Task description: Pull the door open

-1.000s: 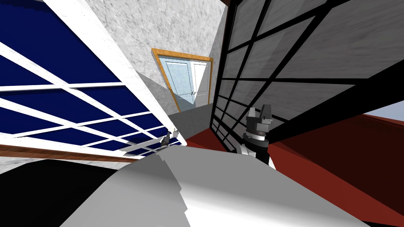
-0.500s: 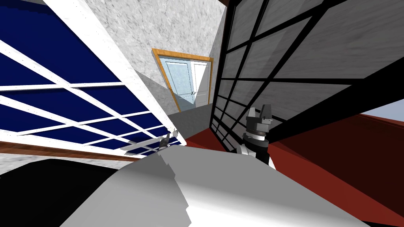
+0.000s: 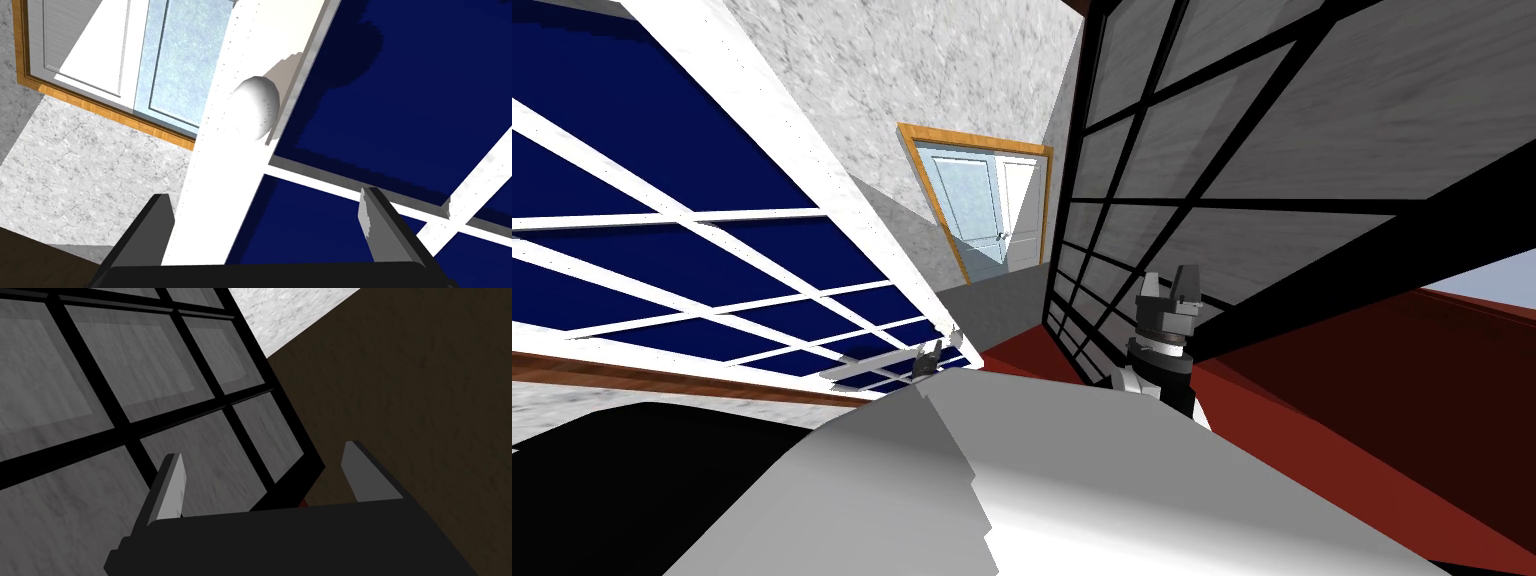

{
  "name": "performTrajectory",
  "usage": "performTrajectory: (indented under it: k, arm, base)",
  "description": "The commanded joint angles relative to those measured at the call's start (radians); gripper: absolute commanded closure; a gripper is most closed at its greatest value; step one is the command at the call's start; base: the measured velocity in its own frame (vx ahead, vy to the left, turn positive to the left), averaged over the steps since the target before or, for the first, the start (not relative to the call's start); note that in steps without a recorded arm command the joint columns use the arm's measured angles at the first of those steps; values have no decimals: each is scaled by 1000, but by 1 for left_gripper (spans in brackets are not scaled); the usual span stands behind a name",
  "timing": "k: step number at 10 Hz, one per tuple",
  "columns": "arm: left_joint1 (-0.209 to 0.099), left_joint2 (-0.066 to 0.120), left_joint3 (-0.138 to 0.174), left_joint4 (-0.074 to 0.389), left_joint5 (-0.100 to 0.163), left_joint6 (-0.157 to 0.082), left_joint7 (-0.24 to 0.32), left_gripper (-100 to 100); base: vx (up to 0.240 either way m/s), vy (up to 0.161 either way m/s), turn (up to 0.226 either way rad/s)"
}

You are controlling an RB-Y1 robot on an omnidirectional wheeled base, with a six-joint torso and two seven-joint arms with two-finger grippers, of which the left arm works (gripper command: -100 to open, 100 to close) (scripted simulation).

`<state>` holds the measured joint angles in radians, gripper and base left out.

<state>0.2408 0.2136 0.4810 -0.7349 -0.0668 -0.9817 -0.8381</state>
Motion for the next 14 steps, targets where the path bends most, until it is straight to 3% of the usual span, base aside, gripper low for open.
performTrajectory:
  k: [1,3,10,12,14]
  arm:
    - [1,3,3,7,-7,-6,-29,-100]
    - [11,9,14,14,-33,-19,-95,-100]
    - [28,20,34,28,-80,-42,-264,-100]
    - [33,23,39,31,-92,-48,-306,-100]
    - [20,20,39,29,-88,-35,-302,-100]
  base:
    - [-5,-28,8]
    - [-7,-41,18]
    - [-5,-29,11]
    - [-6,-26,9]
    - [40,25,-3]
